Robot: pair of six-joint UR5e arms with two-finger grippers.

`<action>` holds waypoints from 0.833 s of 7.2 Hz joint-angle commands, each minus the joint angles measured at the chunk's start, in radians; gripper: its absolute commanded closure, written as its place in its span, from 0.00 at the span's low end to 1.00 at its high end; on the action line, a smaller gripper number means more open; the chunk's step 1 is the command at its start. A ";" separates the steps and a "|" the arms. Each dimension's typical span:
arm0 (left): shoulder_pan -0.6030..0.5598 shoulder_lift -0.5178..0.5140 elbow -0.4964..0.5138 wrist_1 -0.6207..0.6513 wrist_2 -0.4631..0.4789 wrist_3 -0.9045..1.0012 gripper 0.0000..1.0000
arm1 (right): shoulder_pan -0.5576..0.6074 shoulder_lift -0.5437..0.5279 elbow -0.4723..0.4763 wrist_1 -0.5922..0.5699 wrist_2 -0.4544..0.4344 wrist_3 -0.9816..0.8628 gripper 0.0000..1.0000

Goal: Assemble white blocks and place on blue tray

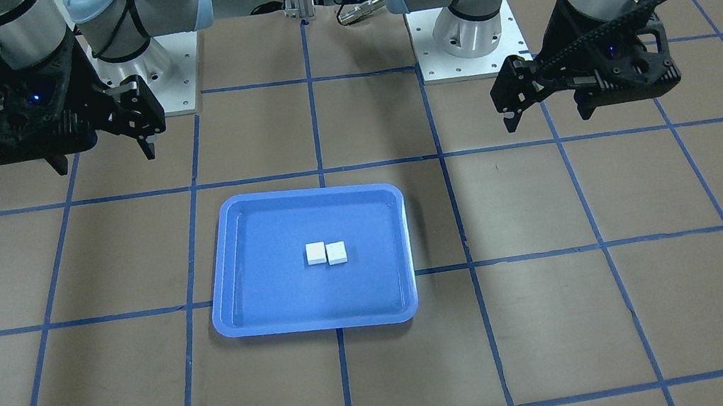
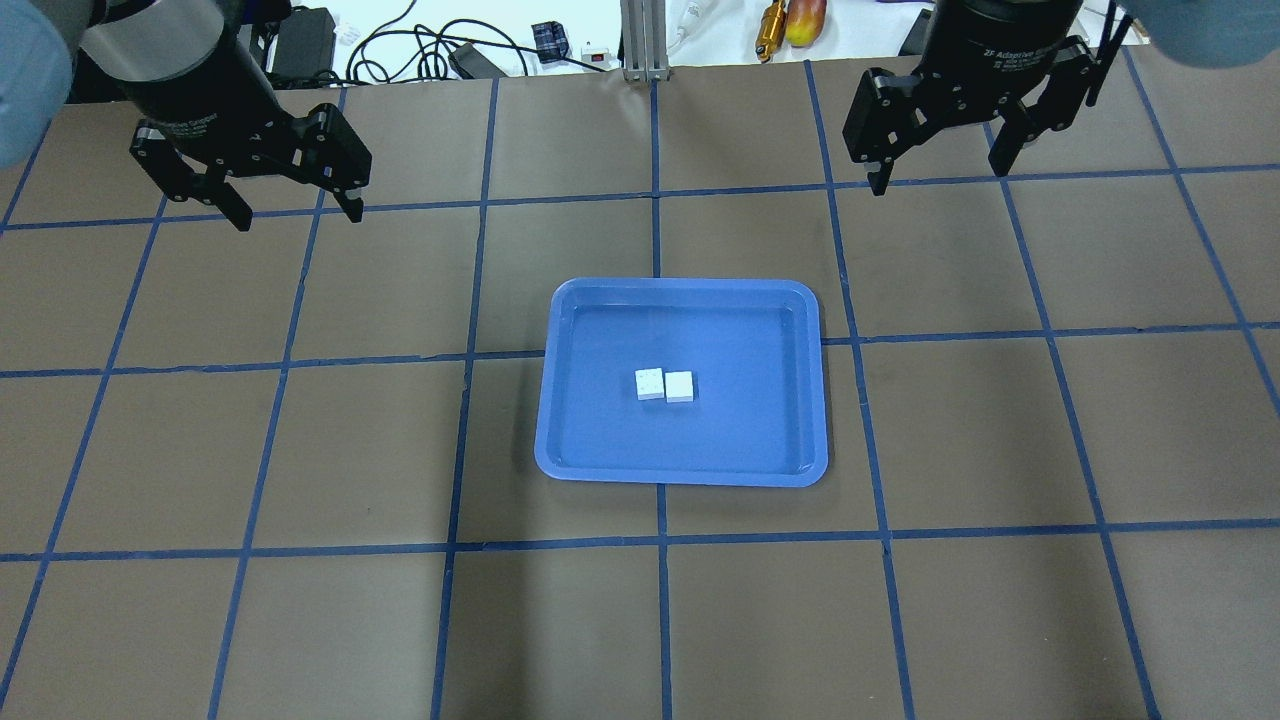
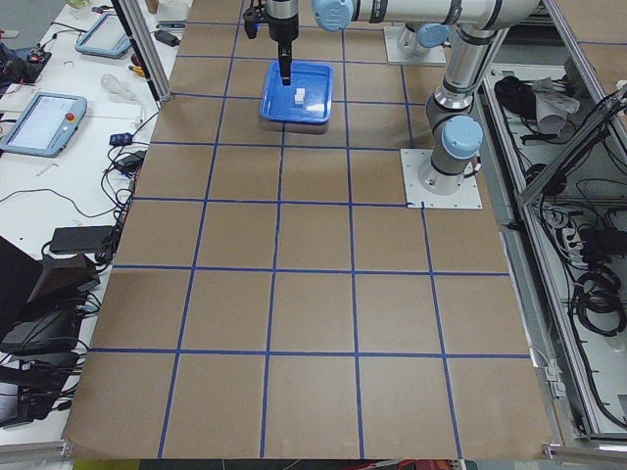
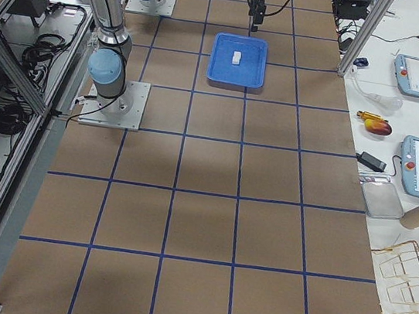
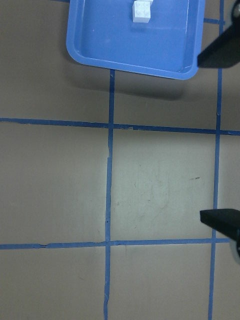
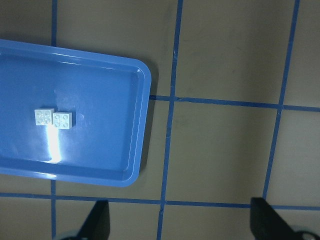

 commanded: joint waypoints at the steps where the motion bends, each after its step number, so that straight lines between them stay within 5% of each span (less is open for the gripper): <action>1: -0.001 0.008 -0.004 -0.003 -0.008 0.000 0.00 | 0.003 0.000 -0.003 0.001 0.004 0.034 0.00; 6: -0.003 0.019 -0.004 -0.029 -0.013 0.031 0.00 | 0.004 0.001 0.006 -0.025 0.055 0.038 0.00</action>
